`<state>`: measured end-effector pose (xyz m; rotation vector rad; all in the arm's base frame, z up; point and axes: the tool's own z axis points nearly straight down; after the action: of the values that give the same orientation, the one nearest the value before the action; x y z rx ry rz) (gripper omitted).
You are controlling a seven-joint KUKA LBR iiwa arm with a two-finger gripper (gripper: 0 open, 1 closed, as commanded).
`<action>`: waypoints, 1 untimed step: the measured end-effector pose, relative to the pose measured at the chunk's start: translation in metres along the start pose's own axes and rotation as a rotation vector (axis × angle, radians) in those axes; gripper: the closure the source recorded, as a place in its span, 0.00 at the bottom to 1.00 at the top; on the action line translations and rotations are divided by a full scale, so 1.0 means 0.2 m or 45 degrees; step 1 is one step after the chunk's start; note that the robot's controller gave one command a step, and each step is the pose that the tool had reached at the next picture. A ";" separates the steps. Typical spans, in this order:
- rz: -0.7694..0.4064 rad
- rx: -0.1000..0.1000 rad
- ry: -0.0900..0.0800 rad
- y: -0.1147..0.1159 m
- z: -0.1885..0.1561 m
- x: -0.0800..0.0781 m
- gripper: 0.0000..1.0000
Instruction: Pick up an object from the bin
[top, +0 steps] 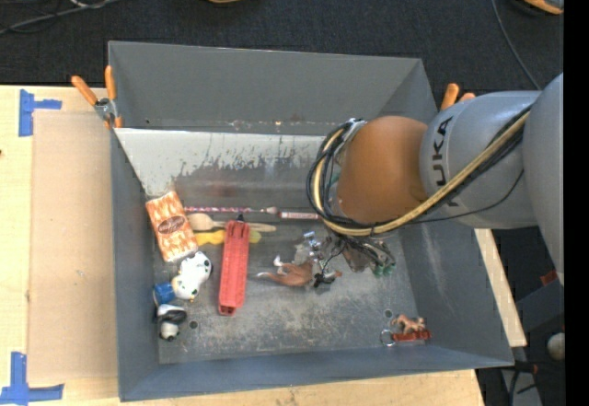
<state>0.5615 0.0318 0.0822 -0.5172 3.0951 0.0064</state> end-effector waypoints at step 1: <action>0.000 -0.003 0.009 0.01 -0.23 0.01 1.00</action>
Offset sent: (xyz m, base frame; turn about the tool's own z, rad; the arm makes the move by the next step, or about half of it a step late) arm -0.0030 0.0003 0.0959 0.0000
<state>0.5593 0.0325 0.1278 -0.5182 3.1023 0.0085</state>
